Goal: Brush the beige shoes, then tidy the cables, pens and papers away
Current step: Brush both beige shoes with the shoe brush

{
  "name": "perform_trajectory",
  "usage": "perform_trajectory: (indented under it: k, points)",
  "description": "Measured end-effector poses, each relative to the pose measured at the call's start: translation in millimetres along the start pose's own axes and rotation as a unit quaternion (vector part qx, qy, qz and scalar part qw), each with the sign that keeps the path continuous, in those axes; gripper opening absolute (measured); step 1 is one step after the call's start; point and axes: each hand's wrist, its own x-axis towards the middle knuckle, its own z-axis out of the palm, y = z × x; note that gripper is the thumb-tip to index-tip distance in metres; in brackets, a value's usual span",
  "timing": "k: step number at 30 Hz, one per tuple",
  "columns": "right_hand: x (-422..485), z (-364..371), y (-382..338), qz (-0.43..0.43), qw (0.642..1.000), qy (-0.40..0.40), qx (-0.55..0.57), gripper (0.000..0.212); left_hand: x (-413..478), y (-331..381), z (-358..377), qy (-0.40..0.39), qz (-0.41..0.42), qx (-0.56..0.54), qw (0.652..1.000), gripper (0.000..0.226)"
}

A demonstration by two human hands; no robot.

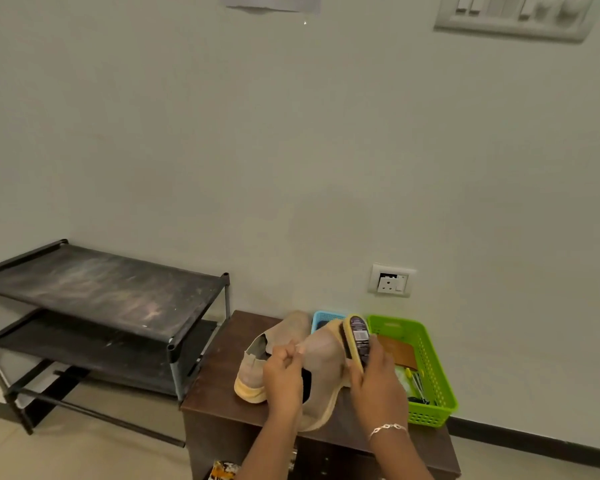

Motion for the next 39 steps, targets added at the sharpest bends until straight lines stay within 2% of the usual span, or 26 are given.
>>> perform_trajectory:
  k: [2, 5, 6, 9, 10, 12, 15, 17, 20, 21, 25, 27, 30, 34, 37, 39]
  points:
    - [-1, -1, -7, -0.026, 0.999, -0.018, -0.018, 0.06, 1, -1, 0, -0.006, -0.005, 0.004, 1.0, 0.019]
    - [-19, 5, -24, -0.166, 0.981, -0.087, -0.04, 0.061, -3, 3, 0, -0.015, -0.038, -0.028, 0.999, 0.017]
    - [-15, 4, -20, -0.162, 0.982, -0.085, -0.052, 0.06, -3, 4, -1, -0.012, -0.038, -0.031, 0.999, 0.017]
    - [11, -10, -1, -0.041, 0.997, -0.041, -0.05, 0.055, -3, 6, -6, -0.004, -0.029, -0.04, 0.999, 0.013]
    - [13, -12, 1, -0.025, 0.998, -0.032, -0.04, 0.054, -3, 6, -4, 0.002, -0.028, -0.051, 0.998, 0.018]
    - [5, -10, -10, -0.06, 0.997, -0.044, -0.011, 0.055, -4, 5, -2, -0.006, -0.031, -0.077, 0.997, 0.025]
    - [-20, 4, -27, -0.178, 0.978, -0.095, -0.047, 0.06, -9, 8, 1, -0.042, -0.046, -0.113, 0.992, 0.019]
    - [-11, 1, -20, -0.144, 0.985, -0.076, -0.062, 0.06, -10, 10, 0, -0.054, -0.049, -0.14, 0.987, 0.02]
    - [7, -6, -6, -0.006, 0.999, -0.025, -0.039, 0.053, -14, 11, 5, -0.048, -0.041, -0.143, 0.988, 0.019]
    - [4, -5, -10, 0.0, 0.999, -0.027, -0.038, 0.052, -14, 9, 8, -0.048, -0.047, -0.144, 0.987, 0.019]
    - [-21, 8, -29, -0.12, 0.989, -0.074, -0.04, 0.056, -8, 2, 14, -0.048, -0.094, -0.172, 0.979, 0.019]
    - [-9, 4, -12, -0.065, 0.996, -0.051, -0.033, 0.054, -5, 0, 12, -0.046, -0.093, -0.167, 0.981, 0.019]
    - [5, -5, 13, 0.05, 0.998, -0.026, -0.005, 0.047, -2, 3, 8, -0.02, -0.082, -0.162, 0.983, 0.021]
    - [-8, 2, 14, 0.023, 0.997, -0.007, 0.079, 0.049, 9, 7, 16, -0.02, -0.117, -0.248, 0.962, 0.031]
    - [-2, -4, 19, 0.022, 0.968, 0.018, 0.25, 0.044, 12, 12, 15, -0.02, -0.161, -0.283, 0.945, 0.038]
    - [1, -8, 22, 0.005, 0.951, -0.004, 0.31, 0.041, 14, 8, 11, -0.031, -0.184, -0.263, 0.946, 0.04]
